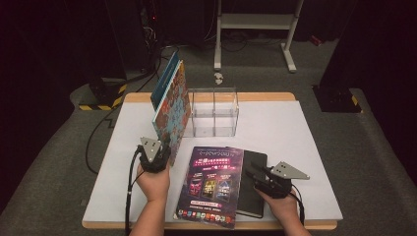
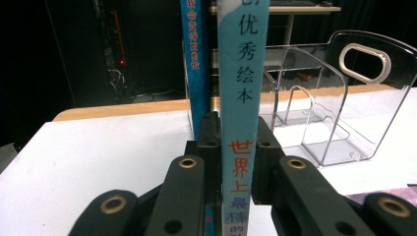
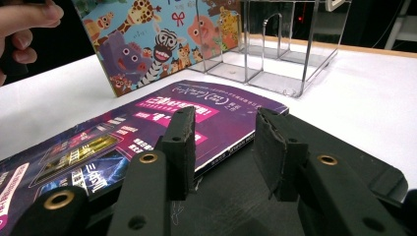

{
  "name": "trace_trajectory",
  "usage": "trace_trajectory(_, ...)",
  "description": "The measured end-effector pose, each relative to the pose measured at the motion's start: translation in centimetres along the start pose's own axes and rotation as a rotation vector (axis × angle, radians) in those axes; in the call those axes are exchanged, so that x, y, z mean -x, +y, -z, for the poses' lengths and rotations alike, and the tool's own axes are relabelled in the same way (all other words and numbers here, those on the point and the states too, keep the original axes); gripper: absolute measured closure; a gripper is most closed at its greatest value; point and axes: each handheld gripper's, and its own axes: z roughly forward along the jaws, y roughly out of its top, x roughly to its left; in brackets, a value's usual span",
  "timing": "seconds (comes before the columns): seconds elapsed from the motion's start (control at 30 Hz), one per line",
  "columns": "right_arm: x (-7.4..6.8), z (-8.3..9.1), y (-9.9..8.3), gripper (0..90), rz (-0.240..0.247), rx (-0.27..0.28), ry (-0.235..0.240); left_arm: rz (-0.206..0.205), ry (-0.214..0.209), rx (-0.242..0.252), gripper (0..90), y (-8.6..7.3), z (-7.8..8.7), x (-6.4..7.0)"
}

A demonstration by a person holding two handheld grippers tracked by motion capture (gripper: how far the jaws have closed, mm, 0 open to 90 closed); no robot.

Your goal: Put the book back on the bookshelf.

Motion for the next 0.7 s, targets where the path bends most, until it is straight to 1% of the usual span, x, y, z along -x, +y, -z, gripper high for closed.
trace_trajectory(0.13,0.0,-0.1,0.0,59.5,0.007,-0.004,-0.003,-0.011,-0.013,-0.014,78.5,0.1,0.0,-0.2)
trace_trajectory(0.17,0.0,-0.1,0.0,59.5,0.008,-0.005,-0.005,-0.004,-0.018,-0.018,78.3,0.2,0.0,-0.3)
trace_trajectory(0.23,0.1,-0.1,0.0,59.4,0.006,-0.007,-0.007,-0.010,-0.021,-0.030,77.5,0.2,-0.1,-0.4)
trace_trajectory(0.3,0.1,0.0,-0.1,59.4,0.005,-0.007,-0.008,-0.019,-0.021,-0.050,74.4,0.0,-0.1,-0.6)
trace_trajectory(0.37,0.1,0.0,-0.1,59.3,0.006,-0.007,-0.008,-0.009,-0.030,-0.067,72.6,-0.2,-0.1,-0.7)
trace_trajectory(0.47,0.0,0.0,-0.1,59.2,0.007,-0.009,-0.009,-0.014,-0.041,-0.074,70.2,-0.4,0.1,-0.9)
trace_trajectory(0.57,0.1,-0.1,-0.1,59.1,0.009,-0.010,-0.010,-0.011,-0.051,-0.087,68.2,-0.5,0.2,-1.1)
trace_trajectory(0.63,0.1,-0.1,-0.1,59.0,0.009,-0.011,-0.011,-0.004,-0.063,-0.098,66.1,-0.4,0.2,-1.2)
trace_trajectory(0.7,0.1,-0.1,-0.1,58.7,0.009,-0.011,-0.012,-0.006,-0.076,-0.102,63.2,-0.4,0.4,-1.3)
